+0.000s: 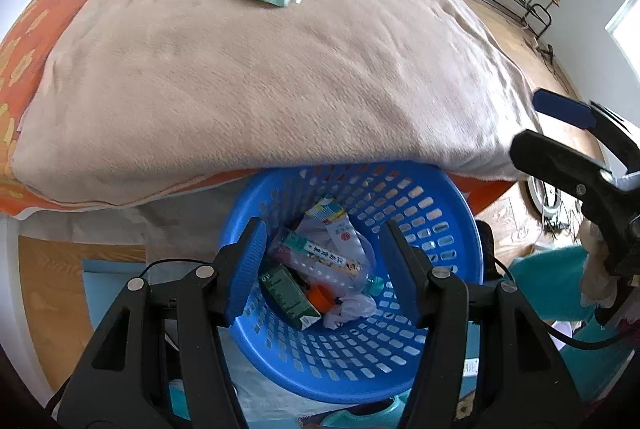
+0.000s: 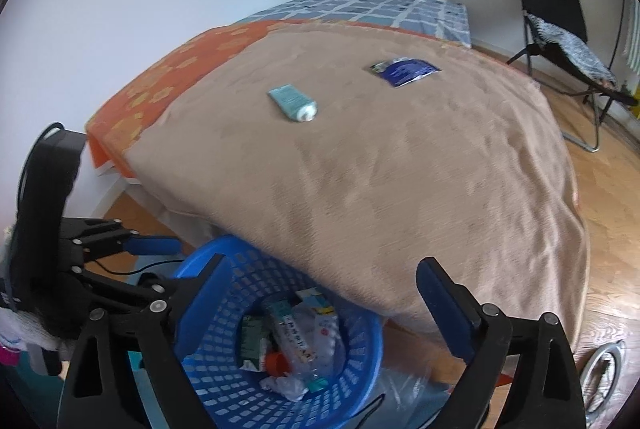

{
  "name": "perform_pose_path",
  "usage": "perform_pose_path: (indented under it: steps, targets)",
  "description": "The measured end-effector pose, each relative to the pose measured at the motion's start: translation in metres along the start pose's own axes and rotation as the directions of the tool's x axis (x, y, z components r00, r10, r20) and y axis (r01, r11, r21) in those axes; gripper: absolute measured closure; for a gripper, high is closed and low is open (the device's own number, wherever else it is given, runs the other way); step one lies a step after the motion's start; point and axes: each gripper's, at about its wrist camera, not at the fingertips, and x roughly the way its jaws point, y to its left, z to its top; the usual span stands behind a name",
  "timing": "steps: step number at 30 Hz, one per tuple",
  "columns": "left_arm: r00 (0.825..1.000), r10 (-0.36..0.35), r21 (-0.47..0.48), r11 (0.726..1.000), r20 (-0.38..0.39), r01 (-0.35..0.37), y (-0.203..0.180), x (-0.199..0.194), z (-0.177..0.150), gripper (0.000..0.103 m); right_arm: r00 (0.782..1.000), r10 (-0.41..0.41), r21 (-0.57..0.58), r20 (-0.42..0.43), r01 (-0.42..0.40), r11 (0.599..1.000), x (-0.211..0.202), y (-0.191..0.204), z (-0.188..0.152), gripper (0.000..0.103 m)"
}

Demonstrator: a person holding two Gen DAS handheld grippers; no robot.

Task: Collect trash
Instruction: 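Move both tools back over the blanket toward the tube and wrapper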

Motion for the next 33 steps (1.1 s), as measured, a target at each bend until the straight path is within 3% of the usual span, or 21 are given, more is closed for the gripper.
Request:
perform_pose_path:
  steps: [6,20,26,33]
  targets:
    - [1.0,0.018,-0.053,0.998,0.023,-0.017,0.013,-0.005,0.019,0.042,0.996,-0.08,-0.025,0.03,0.081,0.996,-0.006,0.0,0.011,0.003]
    - [0.999,0.027,-0.13,0.991,0.044,-0.021,0.036,-0.012,0.078,0.042,0.995,-0.094,0.035,0.017,0.094,0.995,-0.006,-0.026,0.036,0.0]
    - [0.999,0.01,-0.16,0.987,0.034,-0.004,0.042,-0.003,0.103,0.042,0.998,-0.055,0.084,-0.008,0.056,0.995,0.007,-0.049,0.05,0.0]
    - [1.0,0.0,-0.199,0.98,0.012,0.002,0.051,0.016,0.132,0.042,0.991,-0.123,0.022,0.047,0.122,0.992,0.02,-0.075,0.074,0.0]
